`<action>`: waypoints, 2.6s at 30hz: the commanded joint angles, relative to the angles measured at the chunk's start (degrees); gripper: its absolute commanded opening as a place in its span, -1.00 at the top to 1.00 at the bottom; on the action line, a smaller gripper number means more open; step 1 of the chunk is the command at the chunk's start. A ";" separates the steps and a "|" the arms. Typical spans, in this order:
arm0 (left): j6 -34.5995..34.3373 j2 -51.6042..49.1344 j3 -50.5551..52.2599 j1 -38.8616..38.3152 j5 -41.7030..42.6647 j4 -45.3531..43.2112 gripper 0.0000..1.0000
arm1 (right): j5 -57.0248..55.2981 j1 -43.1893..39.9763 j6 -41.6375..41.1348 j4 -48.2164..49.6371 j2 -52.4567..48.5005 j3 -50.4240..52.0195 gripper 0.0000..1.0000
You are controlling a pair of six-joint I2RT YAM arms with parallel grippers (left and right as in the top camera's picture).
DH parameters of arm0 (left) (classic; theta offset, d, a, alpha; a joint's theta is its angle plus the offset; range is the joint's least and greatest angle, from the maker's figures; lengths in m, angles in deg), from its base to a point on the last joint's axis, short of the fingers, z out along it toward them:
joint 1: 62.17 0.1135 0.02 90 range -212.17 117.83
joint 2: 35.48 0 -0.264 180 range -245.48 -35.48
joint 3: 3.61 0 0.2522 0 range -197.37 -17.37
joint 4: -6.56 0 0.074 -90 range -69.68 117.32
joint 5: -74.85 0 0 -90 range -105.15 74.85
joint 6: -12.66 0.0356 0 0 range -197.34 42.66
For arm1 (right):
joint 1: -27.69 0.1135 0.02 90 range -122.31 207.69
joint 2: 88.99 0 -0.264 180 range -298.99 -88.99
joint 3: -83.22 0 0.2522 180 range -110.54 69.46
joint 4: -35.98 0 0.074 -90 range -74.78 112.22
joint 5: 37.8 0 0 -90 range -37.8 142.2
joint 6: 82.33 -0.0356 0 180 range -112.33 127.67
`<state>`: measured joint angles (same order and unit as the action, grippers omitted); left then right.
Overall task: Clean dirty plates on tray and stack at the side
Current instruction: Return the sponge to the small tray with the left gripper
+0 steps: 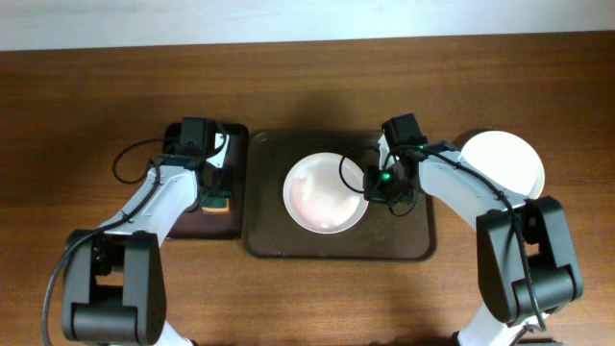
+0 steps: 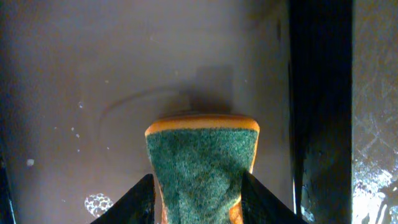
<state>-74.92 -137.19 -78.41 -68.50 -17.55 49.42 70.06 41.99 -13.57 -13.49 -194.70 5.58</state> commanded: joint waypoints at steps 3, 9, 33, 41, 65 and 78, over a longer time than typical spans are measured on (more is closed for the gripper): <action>0.66 -5.07 0.26 0.22 -0.44 -1.25 0.17 | -0.52 0.31 -0.26 -0.07 -0.42 0.13 0.81; 0.66 -4.42 -1.66 0.22 -0.48 -2.29 1.00 | -0.52 0.31 -0.26 -0.46 -0.42 0.13 0.80; 0.63 -1.64 -10.05 0.11 2.29 12.33 0.17 | -0.55 0.31 -0.26 -0.87 -0.42 0.13 0.81; 0.63 -1.88 -6.71 0.11 4.09 13.60 0.31 | -0.52 0.31 -0.26 -0.90 -0.42 0.13 0.81; 0.66 -1.88 -4.57 0.11 4.13 11.69 1.00 | -6.58 0.31 7.76 -2.99 4.85 -6.43 0.92; 0.63 -1.90 -4.57 0.11 4.13 11.67 0.99 | -13.60 0.31 8.76 -11.56 3.93 -3.78 0.92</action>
<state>-74.31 -140.58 -83.87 -68.46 -14.49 61.18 57.13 42.04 -5.35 -25.77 -188.60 0.53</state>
